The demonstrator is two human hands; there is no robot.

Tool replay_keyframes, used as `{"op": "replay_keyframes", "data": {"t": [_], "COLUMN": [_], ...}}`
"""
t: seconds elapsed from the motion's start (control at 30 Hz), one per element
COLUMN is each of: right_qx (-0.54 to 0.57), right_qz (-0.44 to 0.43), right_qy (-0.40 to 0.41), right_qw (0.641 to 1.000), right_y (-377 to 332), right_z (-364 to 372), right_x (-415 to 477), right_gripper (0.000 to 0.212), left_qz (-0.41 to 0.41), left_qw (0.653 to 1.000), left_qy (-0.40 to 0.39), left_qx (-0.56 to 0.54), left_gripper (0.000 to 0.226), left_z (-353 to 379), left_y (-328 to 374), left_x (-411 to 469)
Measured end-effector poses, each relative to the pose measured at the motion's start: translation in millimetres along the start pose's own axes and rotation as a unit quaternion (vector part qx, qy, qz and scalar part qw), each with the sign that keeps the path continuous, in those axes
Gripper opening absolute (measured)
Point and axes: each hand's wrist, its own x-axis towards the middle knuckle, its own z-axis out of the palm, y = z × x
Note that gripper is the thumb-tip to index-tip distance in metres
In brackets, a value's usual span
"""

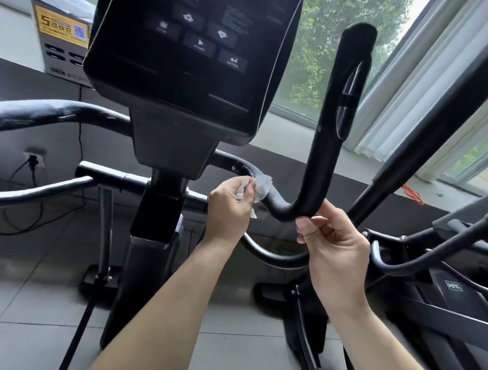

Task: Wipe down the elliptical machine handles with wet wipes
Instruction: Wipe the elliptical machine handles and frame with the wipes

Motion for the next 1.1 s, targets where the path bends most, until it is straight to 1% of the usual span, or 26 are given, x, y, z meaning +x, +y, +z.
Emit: {"op": "replay_keyframes", "data": {"t": [0.07,0.17,0.23,0.3,0.43,0.5,0.6,0.7,0.77,0.83,0.9,1.0,1.1], "right_qx": [0.001,-0.001,-0.003,-0.001,0.012,0.016,0.02,0.023,0.028,0.027,0.025,0.043,0.042], "right_qz": [0.002,0.003,0.002,0.003,0.009,0.008,0.006,0.007,0.006,0.003,0.004,0.014,0.012], "right_qy": [0.0,-0.006,-0.005,-0.002,-0.005,-0.004,0.002,0.008,0.006,0.003,-0.002,-0.011,-0.024], "right_qw": [1.0,1.0,1.0,1.0,1.0,1.0,1.0,1.0,1.0,1.0,1.0,0.999,0.999], "right_y": [-1,-2,-4,-4,-2,-1,2,4,3,2,1,0,-3], "right_z": [0,0,-1,0,0,-2,-1,1,1,0,-1,-2,-5], "right_x": [0,0,-1,-1,0,0,0,-1,-1,0,0,-1,0], "right_gripper": [0.041,0.041,0.04,0.039,0.039,0.039,0.039,0.038,0.037,0.037,0.036,0.035,0.034], "left_qz": [-0.009,-0.016,0.016,0.053,0.063,0.066,0.016,-0.019,-0.005,0.002,-0.003,0.037,0.068], "left_qw": [0.999,0.995,0.99,0.985,0.987,0.988,0.989,0.992,0.992,0.989,0.983,0.982,0.985], "left_qy": [-0.011,-0.027,-0.054,-0.081,-0.098,-0.09,-0.063,-0.006,0.009,0.017,0.035,0.069,0.059], "left_qx": [-0.045,-0.098,-0.129,-0.14,-0.11,-0.11,-0.132,-0.126,-0.126,-0.149,-0.18,-0.172,-0.15], "left_gripper": [0.018,0.024,0.027,0.025,0.029,0.023,0.015,0.016,0.018,0.017,0.005,0.012,0.017], "left_z": [-2,-4,-4,-2,0,1,6,11,15,20,27,38,40], "left_y": [5,12,16,19,12,7,7,6,6,9,19,26,19], "left_x": [-7,-27,-42,-50,-48,-45,-36,-32,-42,-63,-84,-97,-90]}}
